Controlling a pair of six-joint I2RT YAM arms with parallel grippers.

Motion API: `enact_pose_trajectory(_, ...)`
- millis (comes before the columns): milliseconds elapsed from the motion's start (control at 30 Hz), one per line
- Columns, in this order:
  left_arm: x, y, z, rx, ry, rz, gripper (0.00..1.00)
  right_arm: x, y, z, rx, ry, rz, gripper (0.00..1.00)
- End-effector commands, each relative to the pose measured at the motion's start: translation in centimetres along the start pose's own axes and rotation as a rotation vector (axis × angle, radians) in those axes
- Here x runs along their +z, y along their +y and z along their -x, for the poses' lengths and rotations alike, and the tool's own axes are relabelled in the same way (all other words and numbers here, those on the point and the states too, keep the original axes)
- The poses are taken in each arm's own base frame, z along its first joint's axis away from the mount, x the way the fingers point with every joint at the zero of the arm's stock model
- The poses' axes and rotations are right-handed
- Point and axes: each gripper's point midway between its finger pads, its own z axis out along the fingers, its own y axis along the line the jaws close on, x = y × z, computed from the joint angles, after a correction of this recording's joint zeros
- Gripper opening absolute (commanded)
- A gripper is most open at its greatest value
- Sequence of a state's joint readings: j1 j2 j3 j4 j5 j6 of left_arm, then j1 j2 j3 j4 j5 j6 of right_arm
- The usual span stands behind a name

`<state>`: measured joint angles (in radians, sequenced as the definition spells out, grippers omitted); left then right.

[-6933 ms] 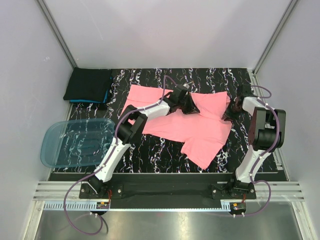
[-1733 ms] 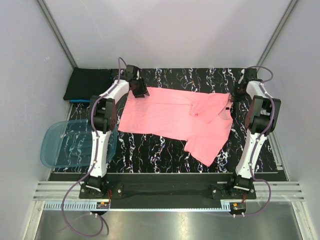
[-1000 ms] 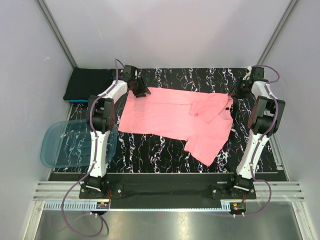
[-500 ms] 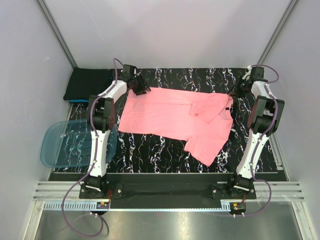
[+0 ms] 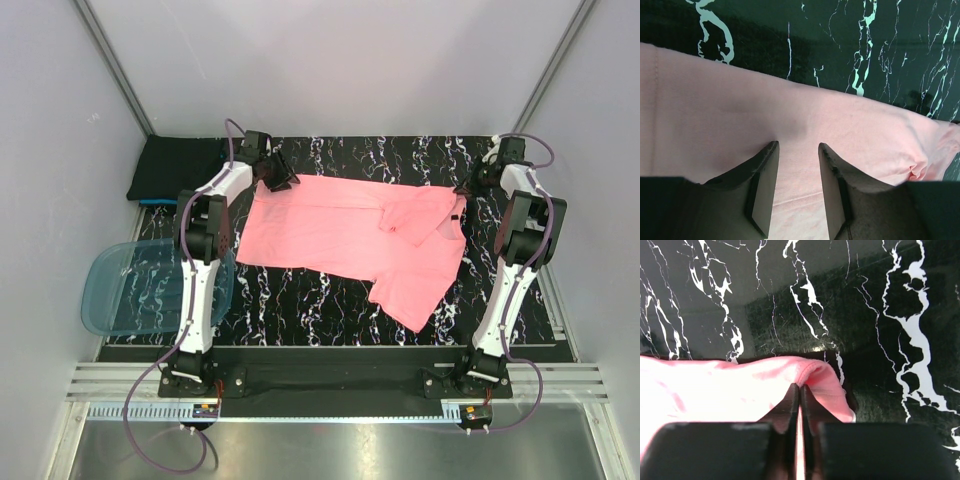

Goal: Fold and stack the t-shirts
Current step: Fold the tshirt

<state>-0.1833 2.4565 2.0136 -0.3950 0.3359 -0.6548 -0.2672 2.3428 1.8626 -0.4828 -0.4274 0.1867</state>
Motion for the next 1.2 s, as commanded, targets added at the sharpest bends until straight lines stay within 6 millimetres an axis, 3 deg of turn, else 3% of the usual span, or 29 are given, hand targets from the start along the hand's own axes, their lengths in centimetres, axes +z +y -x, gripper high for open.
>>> enact_pose_trajectory(0,-0.1,0.2,0.8,0.009,-0.023,0.005,0.43,-0.5,0.7,1.6,-0.042,-0.055,0.008,0.01)
enact_pose_trajectory(100,-0.6,2.5,1.0,0.03,-0.044,0.132,0.42,-1.0,-0.1,2.0,-0.049,-0.074,-0.007,0.0)
enact_pose_trajectory(433,-0.5,3.6,0.9,0.036,-0.036,0.172,0.42,-1.4,-1.9,2.3,-0.04,-0.087,-0.094,0.0)
enact_pose_trajectory(567,-0.4,3.1,1.1,0.035,-0.038,0.146,0.43,-1.6,-1.3,2.6,-0.037,-0.098,-0.074,0.0)
enact_pose_trajectory(633,-0.7,1.8,1.1,0.037,-0.03,0.097,0.43,-1.8,-0.8,2.6,-0.019,-0.092,-0.053,0.06)
enact_pose_trajectory(733,-2.4,-1.6,2.1,0.053,-0.039,-0.018,0.44,-3.6,0.6,3.5,-0.003,-0.111,-0.034,0.22)
enact_pose_trajectory(800,-4.7,-4.3,3.1,0.079,-0.068,-0.078,0.44,-5.0,1.1,3.9,0.021,-0.131,-0.049,0.37)
enact_pose_trajectory(900,-8.2,-7.1,3.9,0.129,-0.122,-0.105,0.45,-7.8,1.0,4.1,0.09,-0.158,-0.14,0.45)
enact_pose_trajectory(1067,-11.8,-9.8,2.3,0.187,-0.142,-0.123,0.46,-11.9,1.6,1.4,0.224,-0.129,-0.238,0.46)
enact_pose_trajectory(1100,-11.4,-10.0,0.4,0.193,-0.108,-0.121,0.46,-12.3,1.9,0.7,0.246,-0.12,-0.245,0.46)
enact_pose_trajectory(1133,-12.3,-11.3,-0.2,0.212,-0.115,-0.144,0.46,-13.5,2.2,-0.1,0.252,-0.108,-0.273,0.45)
enact_pose_trajectory(1167,-12.3,-12.0,-1.2,0.23,-0.107,-0.153,0.46,-13.5,2.8,-1.7,0.254,-0.078,-0.283,0.45)
